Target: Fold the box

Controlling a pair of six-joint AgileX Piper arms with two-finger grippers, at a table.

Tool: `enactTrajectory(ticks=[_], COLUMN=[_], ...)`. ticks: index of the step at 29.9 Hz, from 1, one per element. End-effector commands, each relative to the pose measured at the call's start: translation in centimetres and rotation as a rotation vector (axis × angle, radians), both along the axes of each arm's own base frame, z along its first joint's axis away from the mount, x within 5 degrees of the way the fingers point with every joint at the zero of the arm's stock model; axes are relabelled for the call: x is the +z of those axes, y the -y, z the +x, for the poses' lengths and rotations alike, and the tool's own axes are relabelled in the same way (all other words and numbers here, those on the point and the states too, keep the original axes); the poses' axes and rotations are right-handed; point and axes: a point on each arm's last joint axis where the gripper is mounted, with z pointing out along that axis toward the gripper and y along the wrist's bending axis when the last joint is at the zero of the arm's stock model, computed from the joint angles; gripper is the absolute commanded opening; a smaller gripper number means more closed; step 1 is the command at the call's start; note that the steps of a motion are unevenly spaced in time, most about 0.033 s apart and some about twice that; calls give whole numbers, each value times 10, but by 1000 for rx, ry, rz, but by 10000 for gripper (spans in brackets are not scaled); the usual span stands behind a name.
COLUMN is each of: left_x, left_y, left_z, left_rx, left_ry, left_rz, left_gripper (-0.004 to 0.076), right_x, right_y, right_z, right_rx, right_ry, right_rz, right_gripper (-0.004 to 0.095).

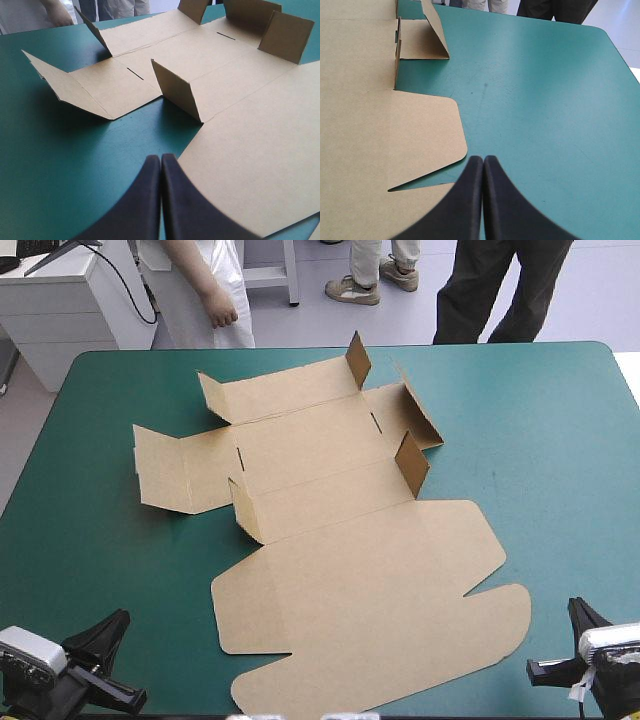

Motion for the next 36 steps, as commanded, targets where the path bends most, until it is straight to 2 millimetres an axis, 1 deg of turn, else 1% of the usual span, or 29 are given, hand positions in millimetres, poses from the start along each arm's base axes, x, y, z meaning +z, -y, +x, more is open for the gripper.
enactTrajectory(ticks=[1, 16, 19, 21, 22, 24, 27, 29, 32, 36], left_x=[14, 14, 14, 14, 14, 14, 14, 14, 14, 14], left_y=[-1, -1, -1, -1, -1, -1, -1, -1, -1, -1], left_z=[-2, -2, -2, -2, -2, -2, -2, -2, -2, -2], left_rx=[-5, -5, -5, -5, -5, -5, -5, -5, -5, -5], left_ry=[101, 101, 101, 101, 101, 101, 101, 101, 101, 101], left_rz=[-42, -42, -42, -42, -42, -42, -42, -42, -42, -42], left_gripper=[-10, -10, -10, -10, -10, -10, -10, -10, -10, -10], right_x=[13, 13, 13, 13, 13, 13, 13, 13, 13, 13], right_y=[0, 0, -1, -2, -3, -4, -5, -5, -5, -5], right_z=[1, 1, 1, 1, 1, 1, 1, 1, 1, 1], right_rx=[5, 6, 13, 27, 39, 52, 60, 60, 60, 58], right_ry=[86, 86, 86, 86, 86, 85, 85, 85, 85, 84], right_rz=[-3, -1, -3, -10, -13, -12, -8, -8, -7, -1], right_gripper=[-23, -23, 6, 73, 124, 239, 442, 552, 638, 647])
